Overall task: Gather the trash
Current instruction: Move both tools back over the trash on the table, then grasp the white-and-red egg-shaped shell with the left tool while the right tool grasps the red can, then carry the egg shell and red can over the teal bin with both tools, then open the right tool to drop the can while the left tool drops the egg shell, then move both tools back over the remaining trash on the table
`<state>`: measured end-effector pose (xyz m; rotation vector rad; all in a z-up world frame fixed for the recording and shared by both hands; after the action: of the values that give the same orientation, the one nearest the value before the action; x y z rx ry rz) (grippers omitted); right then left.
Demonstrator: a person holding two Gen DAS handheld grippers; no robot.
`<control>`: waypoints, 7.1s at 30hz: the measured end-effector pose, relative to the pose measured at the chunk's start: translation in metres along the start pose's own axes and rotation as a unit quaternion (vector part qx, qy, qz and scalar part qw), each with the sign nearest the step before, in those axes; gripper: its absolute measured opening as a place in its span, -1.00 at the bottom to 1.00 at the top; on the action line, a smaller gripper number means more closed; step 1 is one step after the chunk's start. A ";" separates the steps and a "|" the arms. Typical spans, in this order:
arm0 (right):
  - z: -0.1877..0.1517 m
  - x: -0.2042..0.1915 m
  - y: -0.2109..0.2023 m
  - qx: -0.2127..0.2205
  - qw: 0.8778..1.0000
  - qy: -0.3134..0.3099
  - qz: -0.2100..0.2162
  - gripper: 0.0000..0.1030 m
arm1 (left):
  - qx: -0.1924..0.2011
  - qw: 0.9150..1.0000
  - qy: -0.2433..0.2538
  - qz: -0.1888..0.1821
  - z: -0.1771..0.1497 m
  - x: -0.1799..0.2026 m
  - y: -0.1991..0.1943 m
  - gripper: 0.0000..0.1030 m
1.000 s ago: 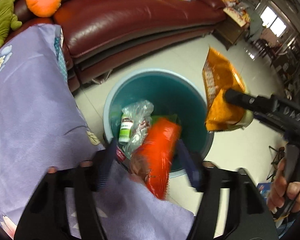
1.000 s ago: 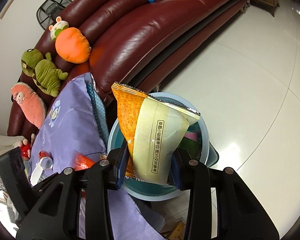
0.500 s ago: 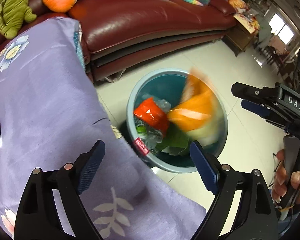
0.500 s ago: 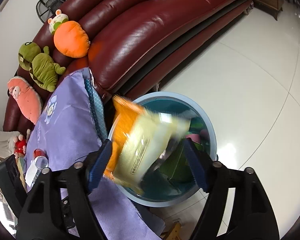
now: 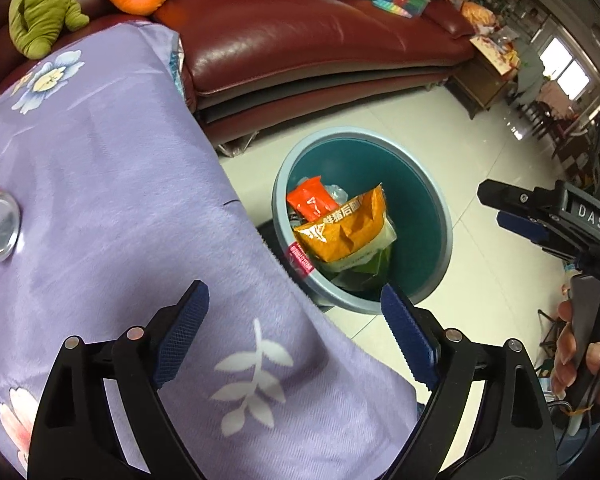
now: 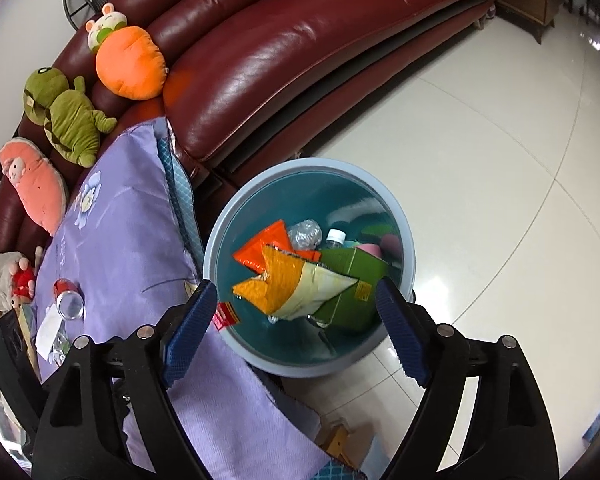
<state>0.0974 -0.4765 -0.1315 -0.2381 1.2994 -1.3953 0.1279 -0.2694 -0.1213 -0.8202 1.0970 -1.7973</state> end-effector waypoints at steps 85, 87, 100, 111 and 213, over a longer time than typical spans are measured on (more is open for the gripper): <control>-0.118 -0.386 0.138 -0.167 0.891 -0.423 0.015 0.59 | 0.157 0.959 -0.224 0.072 -0.073 -0.333 -0.165 0.39; -0.114 -0.395 0.150 -0.171 0.886 -0.431 0.012 0.59 | 0.156 0.958 -0.228 0.075 -0.069 -0.343 -0.165 0.39; -0.114 -0.413 0.223 -0.196 0.866 -0.459 -0.001 0.25 | 0.134 0.956 -0.249 0.078 -0.060 -0.377 -0.146 0.39; -0.076 -0.368 0.161 -0.165 0.918 -0.352 0.076 0.23 | 0.136 0.971 -0.191 0.054 -0.032 -0.309 -0.142 0.39; -0.017 -0.044 0.008 -0.036 0.998 -0.055 0.001 0.58 | 0.053 0.998 -0.033 -0.015 0.020 -0.038 -0.035 0.75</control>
<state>0.1030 -0.4304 -0.1215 -0.3565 1.2593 -1.3168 0.1490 -0.2334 -0.0852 -0.8298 0.9437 -1.8250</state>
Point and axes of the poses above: each gripper's, at about its wrist camera, not at the fingertips, and y roughly the way its jaws point, x to its right, z to its top, the point moved 8 cm from there along y, roughly the way its jaws point, and after that the axes turned 7 degrees about z, right-handed, at the moved point
